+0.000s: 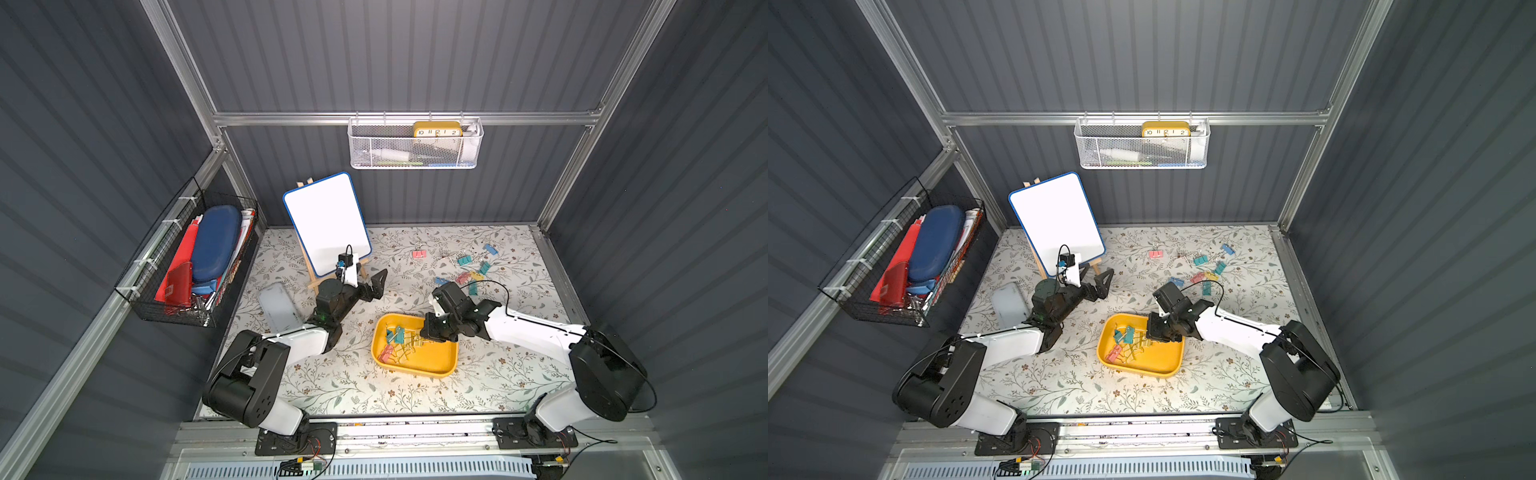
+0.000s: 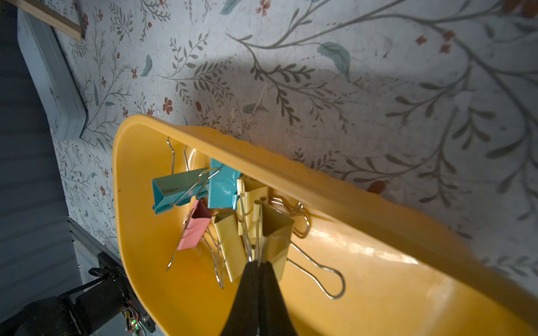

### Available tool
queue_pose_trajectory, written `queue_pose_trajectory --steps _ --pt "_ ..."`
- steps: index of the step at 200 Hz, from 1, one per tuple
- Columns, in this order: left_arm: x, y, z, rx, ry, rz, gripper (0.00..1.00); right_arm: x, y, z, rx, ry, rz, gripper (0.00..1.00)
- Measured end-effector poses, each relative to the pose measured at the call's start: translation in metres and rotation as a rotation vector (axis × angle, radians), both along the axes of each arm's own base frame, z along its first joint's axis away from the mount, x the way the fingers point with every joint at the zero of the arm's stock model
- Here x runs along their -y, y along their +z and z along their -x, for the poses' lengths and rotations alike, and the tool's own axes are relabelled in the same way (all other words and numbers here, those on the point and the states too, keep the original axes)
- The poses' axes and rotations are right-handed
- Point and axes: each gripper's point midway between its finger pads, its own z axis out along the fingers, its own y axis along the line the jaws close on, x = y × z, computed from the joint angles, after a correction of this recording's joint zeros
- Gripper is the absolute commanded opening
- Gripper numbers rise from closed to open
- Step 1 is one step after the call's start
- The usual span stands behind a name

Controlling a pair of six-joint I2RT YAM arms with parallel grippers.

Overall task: Put the binder clips in the storage box
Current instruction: Place the binder clip in the storage box.

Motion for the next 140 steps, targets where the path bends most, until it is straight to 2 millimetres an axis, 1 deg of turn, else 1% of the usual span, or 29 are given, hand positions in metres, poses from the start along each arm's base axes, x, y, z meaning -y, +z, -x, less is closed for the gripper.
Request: queue_pose_trajectory --steps 22,32,40,53,61,72,79,90,91,94,106,109,120,129,140 --pt "0.002 -0.001 -0.006 -0.009 0.002 -0.004 0.99 0.002 0.001 -0.003 0.019 -0.010 0.012 0.29" --pt "0.003 -0.001 -0.009 -0.011 0.004 -0.005 0.98 0.008 0.005 -0.007 0.048 -0.037 0.027 0.40" --pt "0.004 -0.002 -0.011 -0.014 0.005 -0.007 0.96 0.014 0.012 -0.010 0.092 -0.048 0.040 0.46" --pt "0.006 -0.006 -0.014 -0.031 0.005 -0.013 0.90 0.027 0.029 -0.016 0.161 -0.087 0.038 0.50" --pt "0.010 -0.009 -0.018 -0.047 0.002 -0.016 0.88 0.036 0.045 -0.021 0.214 -0.112 0.027 0.51" --pt "0.023 -0.012 -0.024 -0.074 -0.007 -0.019 0.82 0.052 0.065 -0.033 0.289 -0.164 0.016 0.52" --pt "0.035 -0.014 -0.028 -0.095 -0.012 -0.024 0.78 0.064 0.078 -0.041 0.337 -0.200 0.008 0.53" --pt "0.062 -0.016 -0.031 -0.124 -0.042 -0.028 0.74 0.088 0.094 -0.054 0.406 -0.266 0.006 0.54" --pt "0.066 -0.016 -0.032 -0.130 -0.044 -0.026 0.74 0.092 0.096 -0.056 0.414 -0.280 0.007 0.55" --pt "0.074 -0.016 -0.032 -0.136 -0.055 -0.028 0.72 0.097 0.098 -0.058 0.424 -0.292 0.007 0.55" --pt "0.111 -0.017 -0.031 -0.175 -0.103 -0.024 0.65 0.131 0.104 -0.070 0.466 -0.378 0.025 0.58" --pt "0.122 -0.017 -0.031 -0.185 -0.118 -0.022 0.63 0.138 0.104 -0.072 0.470 -0.395 0.032 0.60" --pt "0.153 -0.017 -0.029 -0.208 -0.157 -0.019 0.59 0.164 0.101 -0.080 0.482 -0.453 0.059 0.70" --pt "0.175 -0.018 -0.029 -0.232 -0.179 -0.018 0.57 0.181 0.095 -0.083 0.478 -0.490 0.082 0.71" --pt "0.195 -0.022 -0.032 -0.278 -0.189 -0.013 0.54 0.199 0.086 -0.084 0.468 -0.531 0.095 0.72"
